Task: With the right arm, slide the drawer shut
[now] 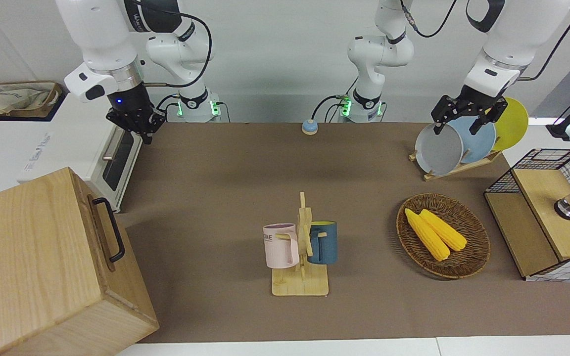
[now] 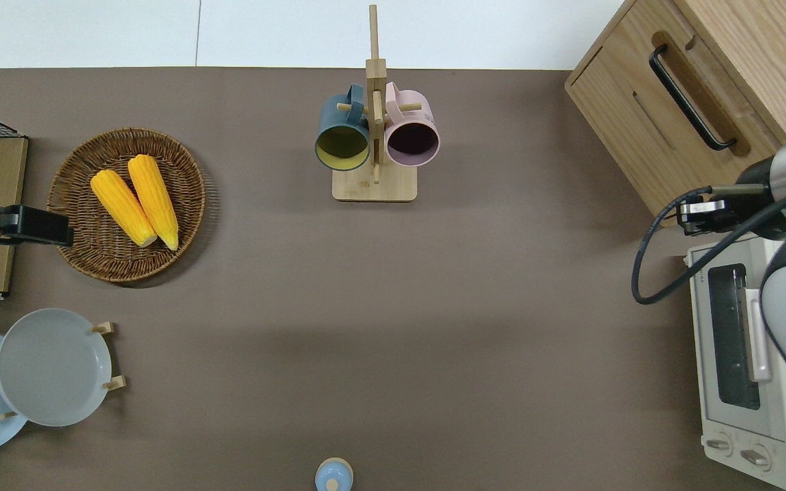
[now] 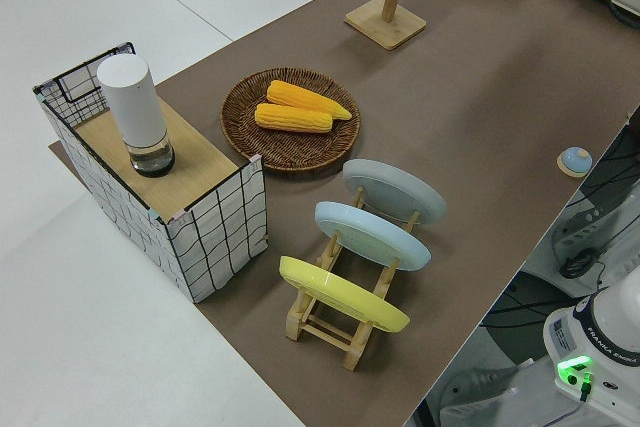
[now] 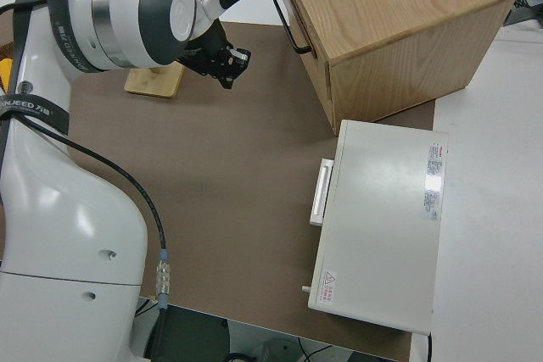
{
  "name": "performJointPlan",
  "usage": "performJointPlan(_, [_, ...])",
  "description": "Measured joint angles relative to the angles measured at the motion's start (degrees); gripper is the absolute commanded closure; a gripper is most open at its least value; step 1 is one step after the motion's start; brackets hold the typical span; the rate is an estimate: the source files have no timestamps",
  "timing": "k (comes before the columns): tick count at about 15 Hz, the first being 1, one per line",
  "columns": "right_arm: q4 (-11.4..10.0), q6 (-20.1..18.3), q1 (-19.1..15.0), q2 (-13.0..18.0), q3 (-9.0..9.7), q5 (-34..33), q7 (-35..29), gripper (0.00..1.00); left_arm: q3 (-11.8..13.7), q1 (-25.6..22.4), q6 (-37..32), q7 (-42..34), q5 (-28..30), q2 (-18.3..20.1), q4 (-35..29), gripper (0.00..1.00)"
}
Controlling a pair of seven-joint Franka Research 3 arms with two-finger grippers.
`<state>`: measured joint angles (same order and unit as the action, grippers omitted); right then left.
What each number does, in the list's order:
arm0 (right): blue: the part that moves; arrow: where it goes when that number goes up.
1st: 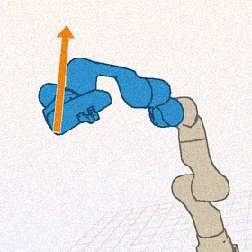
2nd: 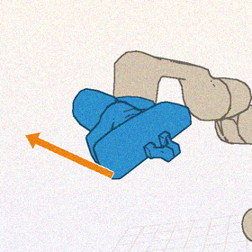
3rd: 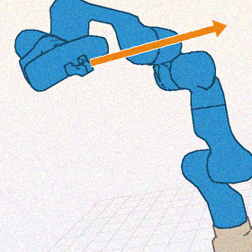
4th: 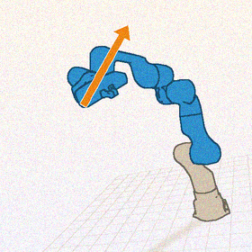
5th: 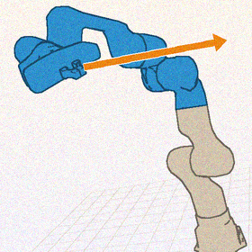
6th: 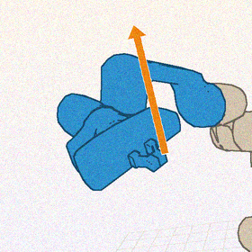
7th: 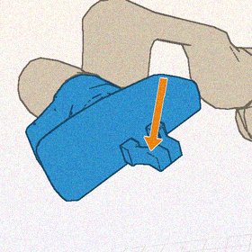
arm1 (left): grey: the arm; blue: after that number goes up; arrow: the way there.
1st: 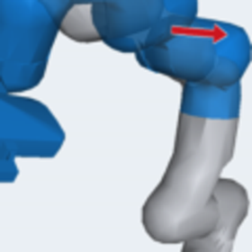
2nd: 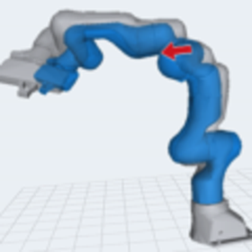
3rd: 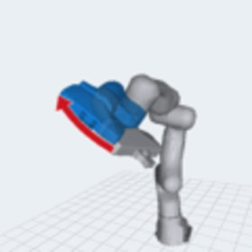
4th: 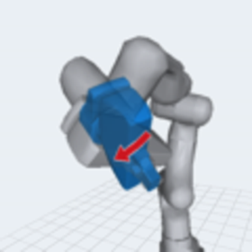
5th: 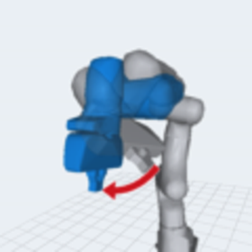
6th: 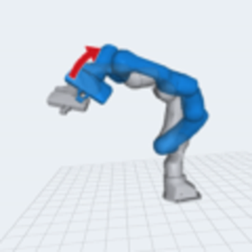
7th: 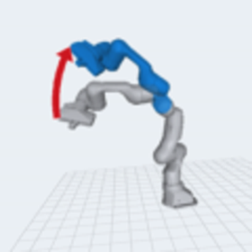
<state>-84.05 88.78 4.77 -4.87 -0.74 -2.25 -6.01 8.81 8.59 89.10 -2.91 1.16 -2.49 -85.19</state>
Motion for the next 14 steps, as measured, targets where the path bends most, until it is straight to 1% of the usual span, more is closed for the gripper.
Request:
performJointPlan(2, [-0.1,0.0,0.0,0.0,-0.45,0.1,3.1,0.988,0.0,0.0,0.0,0.0,0.0,0.0,0.0,0.0])
performJointPlan(4, [-0.1,0.0,0.0,0.0,-0.46,0.1,3.7,0.928,0.0,0.0,0.0,0.0,0.0,0.0,0.0,0.0])
performJointPlan(5, [-0.1,0.0,0.0,0.0,-0.44,0.1,3.8,0.849,0.0,0.0,0.0,0.0,0.0,0.0,0.0,0.0])
performJointPlan(6, [-0.1,0.0,0.0,-0.1,-0.43,0.1,3.8,0.717,0.0,0.0,0.0,0.0,0.0,0.0,0.0,0.0])
performJointPlan(7, [-0.2,0.0,0.0,-0.1,-0.42,0.1,3.9,0.513,0.0,0.0,0.0,0.0,0.0,0.0,0.0,0.0])
performJointPlan(9, [-0.2,0.0,0.0,-0.2,-0.47,0.1,4.5,0.457,0.0,0.0,0.0,0.0,0.0,0.0,0.0,0.0])
performJointPlan(10, [0.0,0.0,-0.2,-0.2,-0.53,0.0,6.0,0.434,0.0,0.0,0.0,0.0,0.0,0.0,0.0,0.0])
performJointPlan(12, [0.8,0.1,-2.0,-0.6,-0.55,0.0,10.2,0.4,0.0,0.0,0.0,0.0,0.0,0.0,0.0,0.0])
performJointPlan(13, [1.4,0.1,-3.0,-0.9,-0.58,0.1,11.5,0.207,0.0,0.0,0.0,0.0,0.0,0.0,0.0,0.0])
performJointPlan(14, [1.8,0.1,-3.5,-1.1,-0.57,0.1,11.8,0.098,0.0,0.0,0.0,0.0,0.0,0.0,0.0,0.0])
